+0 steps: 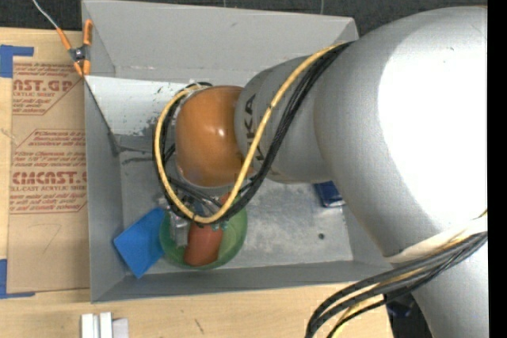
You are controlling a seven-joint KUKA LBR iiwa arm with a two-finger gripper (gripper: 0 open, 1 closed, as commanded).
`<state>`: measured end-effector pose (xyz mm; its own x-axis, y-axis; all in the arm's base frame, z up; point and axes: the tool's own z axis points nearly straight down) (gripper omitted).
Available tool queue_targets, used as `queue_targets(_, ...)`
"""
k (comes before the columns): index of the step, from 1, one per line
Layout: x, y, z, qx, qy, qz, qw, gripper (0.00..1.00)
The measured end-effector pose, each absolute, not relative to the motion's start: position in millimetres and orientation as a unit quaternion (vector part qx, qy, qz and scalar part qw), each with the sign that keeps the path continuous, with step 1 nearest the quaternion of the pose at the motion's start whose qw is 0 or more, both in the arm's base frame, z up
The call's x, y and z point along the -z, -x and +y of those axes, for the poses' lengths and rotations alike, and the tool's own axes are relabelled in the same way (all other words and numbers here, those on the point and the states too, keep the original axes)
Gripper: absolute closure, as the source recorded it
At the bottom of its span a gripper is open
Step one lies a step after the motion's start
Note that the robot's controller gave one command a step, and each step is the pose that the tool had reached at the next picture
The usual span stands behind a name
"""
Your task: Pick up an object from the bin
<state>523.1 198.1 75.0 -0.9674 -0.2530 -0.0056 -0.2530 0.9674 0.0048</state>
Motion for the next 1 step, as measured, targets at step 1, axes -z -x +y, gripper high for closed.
queue_targets(1, -75.0, -523.1, 198.1, -0.003, 0.128, 0.992, 0.002, 1.0)
